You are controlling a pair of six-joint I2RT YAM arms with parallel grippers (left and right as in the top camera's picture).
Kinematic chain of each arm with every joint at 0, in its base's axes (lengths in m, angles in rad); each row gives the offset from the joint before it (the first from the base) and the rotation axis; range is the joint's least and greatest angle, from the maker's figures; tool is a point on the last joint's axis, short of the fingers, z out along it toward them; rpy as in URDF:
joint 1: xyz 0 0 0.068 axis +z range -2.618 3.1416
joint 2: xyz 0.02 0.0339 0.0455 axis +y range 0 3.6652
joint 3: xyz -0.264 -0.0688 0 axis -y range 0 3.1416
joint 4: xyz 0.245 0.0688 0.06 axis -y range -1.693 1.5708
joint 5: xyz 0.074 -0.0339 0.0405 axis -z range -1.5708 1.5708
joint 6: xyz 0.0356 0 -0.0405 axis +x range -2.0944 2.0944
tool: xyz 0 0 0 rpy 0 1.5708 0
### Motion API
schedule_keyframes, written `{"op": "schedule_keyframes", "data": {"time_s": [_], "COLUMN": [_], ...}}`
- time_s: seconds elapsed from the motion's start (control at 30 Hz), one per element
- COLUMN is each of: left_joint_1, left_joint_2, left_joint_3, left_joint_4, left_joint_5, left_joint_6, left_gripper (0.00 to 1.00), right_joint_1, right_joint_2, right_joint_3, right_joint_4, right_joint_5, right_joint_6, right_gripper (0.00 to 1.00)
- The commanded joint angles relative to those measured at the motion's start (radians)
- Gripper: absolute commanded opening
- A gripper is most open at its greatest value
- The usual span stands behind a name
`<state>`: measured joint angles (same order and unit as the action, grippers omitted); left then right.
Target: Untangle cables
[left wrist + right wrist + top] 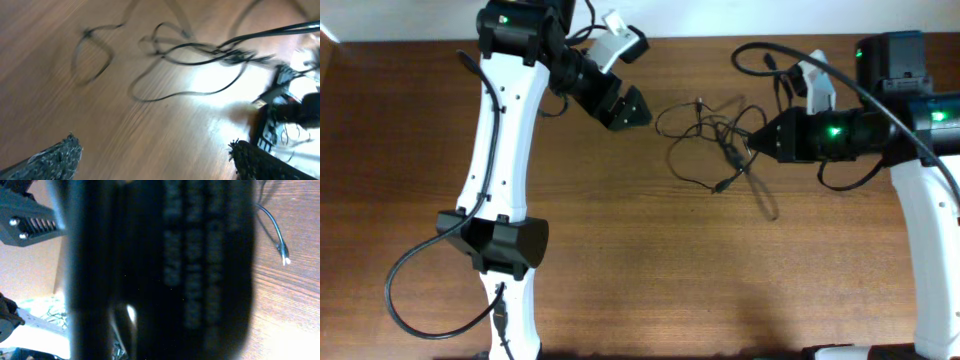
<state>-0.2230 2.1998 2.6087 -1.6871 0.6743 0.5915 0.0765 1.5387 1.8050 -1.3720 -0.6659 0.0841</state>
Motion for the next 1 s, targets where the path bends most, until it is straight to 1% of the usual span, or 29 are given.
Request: {"op": "schedule_keyframes", "data": {"time_s": [0.0,0.03,0.1,0.17,0.2,0.23,0.27,0.3,0.33,0.37,0.47,0.5,0.57,0.6,0.63,0.67,0.7,0.8,0.83,0.87,0.9,0.93,0.97], "left_joint_1": [-0.021,-0.024,-0.043,-0.083,-0.124,-0.152,-0.173,-0.183,-0.188,-0.188,-0.188,-0.188,-0.187,-0.187,-0.187,-0.187,-0.187,-0.187,-0.187,-0.187,-0.187,-0.187,-0.187], "left_joint_2": [-0.003,-0.003,-0.003,-0.003,-0.003,-0.003,-0.003,-0.003,-0.003,-0.003,-0.003,-0.003,-0.003,-0.003,-0.003,-0.003,-0.003,-0.003,-0.003,-0.003,-0.003,-0.003,-0.003], "left_joint_3": [0.005,0.005,-0.008,-0.036,-0.057,-0.076,-0.103,-0.130,-0.165,-0.198,-0.233,-0.233,-0.233,-0.233,-0.233,-0.233,-0.233,-0.233,-0.233,-0.233,-0.233,-0.233,-0.233], "left_joint_4": [0.035,0.055,0.077,0.142,0.208,0.262,0.312,0.344,0.381,0.415,0.447,0.458,0.519,0.559,0.617,0.651,0.688,0.718,0.714,0.703,0.689,0.664,0.614], "left_joint_5": [0.135,0.146,0.150,0.150,0.153,0.152,0.152,0.151,0.149,0.149,0.153,0.175,0.179,0.179,0.179,0.179,0.179,0.179,0.178,0.161,0.130,0.036,-0.102], "left_joint_6": [0.125,0.055,-0.001,-0.023,-0.023,-0.023,-0.024,-0.024,-0.036,-0.061,-0.065,-0.065,-0.122,-0.169,-0.241,-0.282,-0.327,-0.364,-0.368,-0.371,-0.378,-0.414,-0.439], "left_gripper": [0.99,0.93,0.90,0.89,0.89,0.87,0.70,0.63,0.61,0.61,0.60,0.58,0.34,0.18,0.09,0.00,0.00,0.00,0.00,0.00,0.00,0.00,0.00], "right_joint_1": [0.029,0.029,0.029,0.028,0.027,0.027,0.027,0.027,0.027,0.019,-0.035,-0.064,-0.094,-0.097,-0.097,-0.097,-0.097,-0.097,-0.097,-0.097,-0.097,-0.095,-0.096], "right_joint_2": [-0.005,-0.005,-0.005,-0.005,-0.005,-0.005,-0.006,-0.006,-0.006,-0.006,-0.006,-0.006,-0.006,-0.005,-0.005,-0.005,-0.005,-0.005,-0.005,-0.002,0.000,0.007,0.019], "right_joint_3": [0.020,0.020,0.021,0.021,0.021,0.021,0.021,0.021,0.021,0.021,0.021,0.021,0.021,0.021,0.021,0.020,0.020,0.020,0.018,0.018,0.018,0.018,0.018], "right_joint_4": [0.016,0.038,0.077,0.086,0.087,0.093,0.105,0.119,0.143,0.157,0.157,0.154,0.140,0.130,0.129,0.122,0.105,0.077,0.074,0.062,0.043,0.005,-0.054], "right_joint_5": [0.008,0.006,-0.059,-0.099,-0.131,-0.150,-0.182,-0.217,-0.259,-0.282,-0.312,-0.342,-0.363,-0.362,-0.357,-0.330,-0.300,-0.196,-0.127,-0.085,-0.042,0.043,0.246], "right_joint_6": [0.056,0.087,0.103,0.108,0.107,0.107,0.104,0.104,0.105,0.108,0.116,0.116,0.115,0.115,0.115,0.115,0.115,0.112,0.112,0.112,0.112,0.112,0.113], "right_gripper": [0.04,0.04,0.04,0.04,0.04,0.04,0.04,0.04,0.04,0.04,0.04,0.04,0.04,0.04,0.04,0.04,0.04,0.04,0.07,0.30,0.60,0.91,0.99]}}
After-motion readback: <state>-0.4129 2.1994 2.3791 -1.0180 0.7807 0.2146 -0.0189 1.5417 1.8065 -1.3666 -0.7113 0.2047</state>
